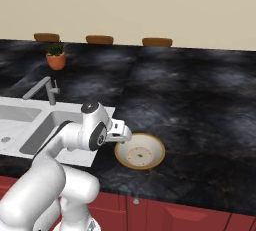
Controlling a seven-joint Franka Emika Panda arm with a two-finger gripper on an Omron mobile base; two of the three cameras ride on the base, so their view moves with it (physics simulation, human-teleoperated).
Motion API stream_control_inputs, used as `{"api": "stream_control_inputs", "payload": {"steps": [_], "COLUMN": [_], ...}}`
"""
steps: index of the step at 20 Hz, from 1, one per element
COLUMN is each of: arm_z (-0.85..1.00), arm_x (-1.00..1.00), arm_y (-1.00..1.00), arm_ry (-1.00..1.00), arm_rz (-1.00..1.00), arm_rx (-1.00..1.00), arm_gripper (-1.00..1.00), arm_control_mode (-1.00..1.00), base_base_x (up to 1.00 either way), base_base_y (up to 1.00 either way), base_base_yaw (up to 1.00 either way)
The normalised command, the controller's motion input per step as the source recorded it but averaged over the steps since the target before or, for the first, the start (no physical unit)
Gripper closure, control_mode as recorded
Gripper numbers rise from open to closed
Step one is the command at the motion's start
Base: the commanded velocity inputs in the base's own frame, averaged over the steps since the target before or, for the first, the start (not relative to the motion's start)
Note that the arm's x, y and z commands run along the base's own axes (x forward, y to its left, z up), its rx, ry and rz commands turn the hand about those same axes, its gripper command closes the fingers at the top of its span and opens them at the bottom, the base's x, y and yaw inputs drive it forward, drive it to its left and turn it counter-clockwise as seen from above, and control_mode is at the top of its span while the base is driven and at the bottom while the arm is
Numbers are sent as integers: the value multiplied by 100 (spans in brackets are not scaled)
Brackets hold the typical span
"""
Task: Place the mug in the left basin and the bowl in the right basin of the sink.
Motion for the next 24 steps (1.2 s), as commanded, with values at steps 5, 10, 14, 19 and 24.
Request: {"api": "stream_control_inputs", "payload": {"steps": [5,10,14,19,24], "arm_z": [-34,-40,-28,-15,-16], "arm_x": [4,1,3,2,2], "arm_y": [0,0,0,11,12], "arm_ry": [0,0,0,0,0], "arm_rz": [0,0,0,0,0], "arm_rx": [0,0,-1,-1,-1], "arm_gripper": [-100,-100,-100,-100,-100], "arm_control_mode": [-100,-100,-100,-100,-100], "base_base_x": [0,0,0,0,0], "base_base_y": [0,0,0,0,0], "base_base_yaw": [0,0,0,0,0]}}
